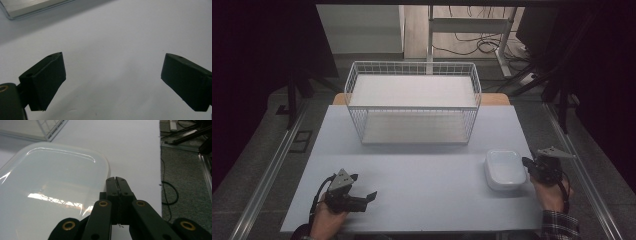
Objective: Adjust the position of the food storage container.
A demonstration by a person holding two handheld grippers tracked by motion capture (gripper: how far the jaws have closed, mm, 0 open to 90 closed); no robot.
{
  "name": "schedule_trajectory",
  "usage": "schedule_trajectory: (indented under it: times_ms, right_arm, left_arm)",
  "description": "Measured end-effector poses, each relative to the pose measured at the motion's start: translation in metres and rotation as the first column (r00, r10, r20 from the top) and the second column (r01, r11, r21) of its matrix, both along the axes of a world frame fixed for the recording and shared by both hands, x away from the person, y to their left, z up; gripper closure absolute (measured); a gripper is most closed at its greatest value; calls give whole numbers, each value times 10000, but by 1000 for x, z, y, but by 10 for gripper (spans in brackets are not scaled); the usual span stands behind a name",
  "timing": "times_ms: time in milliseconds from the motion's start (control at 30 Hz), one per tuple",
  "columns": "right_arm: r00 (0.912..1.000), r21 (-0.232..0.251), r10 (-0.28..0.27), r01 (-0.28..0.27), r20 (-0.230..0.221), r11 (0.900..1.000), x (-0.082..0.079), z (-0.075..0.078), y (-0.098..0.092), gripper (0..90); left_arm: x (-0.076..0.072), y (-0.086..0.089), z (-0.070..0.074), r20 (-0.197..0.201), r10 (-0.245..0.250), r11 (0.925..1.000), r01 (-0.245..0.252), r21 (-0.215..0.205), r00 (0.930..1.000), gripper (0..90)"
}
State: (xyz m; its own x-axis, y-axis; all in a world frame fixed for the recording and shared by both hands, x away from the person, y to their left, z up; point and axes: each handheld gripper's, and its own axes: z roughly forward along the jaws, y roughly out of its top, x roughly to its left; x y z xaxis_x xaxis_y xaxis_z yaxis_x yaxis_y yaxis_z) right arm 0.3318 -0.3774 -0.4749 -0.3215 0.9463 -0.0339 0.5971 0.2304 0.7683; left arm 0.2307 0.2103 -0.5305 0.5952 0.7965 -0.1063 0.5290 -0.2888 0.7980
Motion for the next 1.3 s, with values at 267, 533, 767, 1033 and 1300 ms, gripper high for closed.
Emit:
schedule_trajectory:
  times_ms: [267,533,767,1033,1300]
  right_arm:
    - [9988,240,469,-465,-155,9986,-8,-1,16,892]
    - [9903,388,1290,-1271,-517,9911,-14,-3,40,892]
    - [9774,551,1986,-1949,-725,9793,-18,-3,62,891]
    - [9592,708,2693,-2638,-860,9620,-21,-5,86,891]
    - [9405,819,3274,-3205,-913,9437,-21,-6,112,890]
  left_arm:
    - [0,0,0,19,-11,10000,11,53,10000,56]
    - [-1,-1,1,98,-69,10000,68,37,9999,58]
    - [-1,-2,1,73,-77,10000,76,20,9999,58]
    - [0,-1,1,56,-73,10000,73,-31,10000,58]
    - [0,0,1,127,-7,10000,9,-95,9999,58]
